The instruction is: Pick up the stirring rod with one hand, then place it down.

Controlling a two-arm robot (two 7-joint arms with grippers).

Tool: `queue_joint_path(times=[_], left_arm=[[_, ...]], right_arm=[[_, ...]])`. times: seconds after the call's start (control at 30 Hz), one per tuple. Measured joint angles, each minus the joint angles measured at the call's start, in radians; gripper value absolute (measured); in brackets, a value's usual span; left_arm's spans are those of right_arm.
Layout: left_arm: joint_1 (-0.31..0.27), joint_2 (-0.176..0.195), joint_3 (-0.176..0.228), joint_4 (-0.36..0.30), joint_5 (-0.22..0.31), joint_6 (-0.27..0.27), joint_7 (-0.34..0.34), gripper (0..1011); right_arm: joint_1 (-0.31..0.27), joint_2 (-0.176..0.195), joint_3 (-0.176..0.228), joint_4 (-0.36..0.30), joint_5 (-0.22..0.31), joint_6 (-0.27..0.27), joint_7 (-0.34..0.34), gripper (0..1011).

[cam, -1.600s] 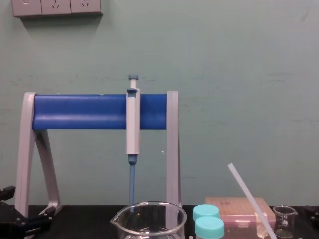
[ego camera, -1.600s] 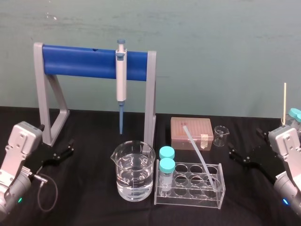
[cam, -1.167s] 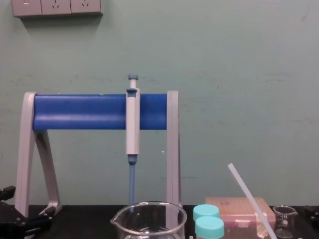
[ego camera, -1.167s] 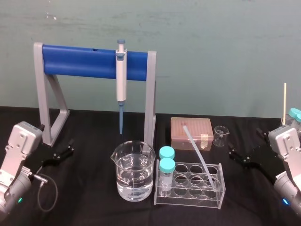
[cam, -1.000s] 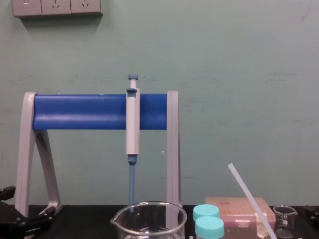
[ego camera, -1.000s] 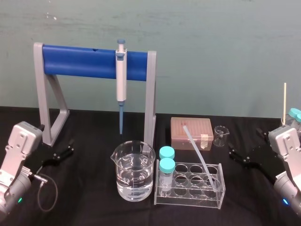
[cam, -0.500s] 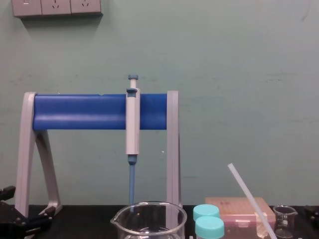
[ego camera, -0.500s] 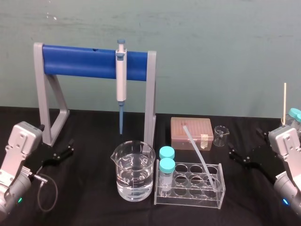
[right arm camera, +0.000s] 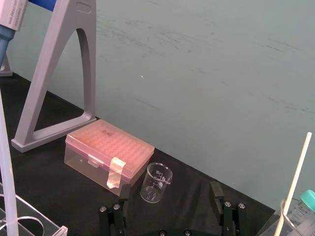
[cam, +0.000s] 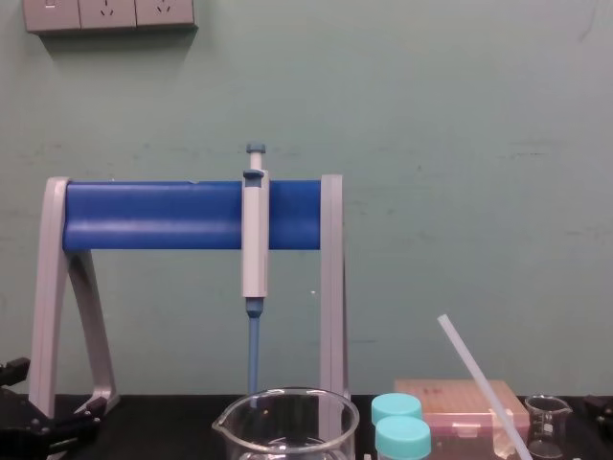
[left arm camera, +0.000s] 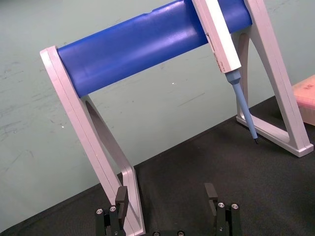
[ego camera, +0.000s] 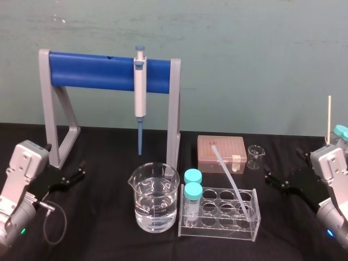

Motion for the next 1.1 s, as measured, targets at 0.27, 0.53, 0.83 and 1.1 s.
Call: queue_joint_path(times=[0.27, 0.53, 0.83, 1.1], left_arm=[[0.000, 0.000, 0.000, 0.000, 0.000, 0.000, 0.000, 1000], [0.000, 0.000, 0.000, 0.000, 0.000, 0.000, 0.000, 1000], [0.000, 0.000, 0.000, 0.000, 0.000, 0.000, 0.000, 1000], [0.000, 0.000, 0.000, 0.000, 0.000, 0.000, 0.000, 1000]], right_arm=[[0.000, 0.000, 0.000, 0.000, 0.000, 0.000, 0.000, 1002], [0.000, 0.000, 0.000, 0.000, 0.000, 0.000, 0.000, 1002], [0.000, 0.000, 0.000, 0.000, 0.000, 0.000, 0.000, 1002], [-0.019, -0.003, 0.020, -0.018, -0.010, -0.012, -0.003, 1002]])
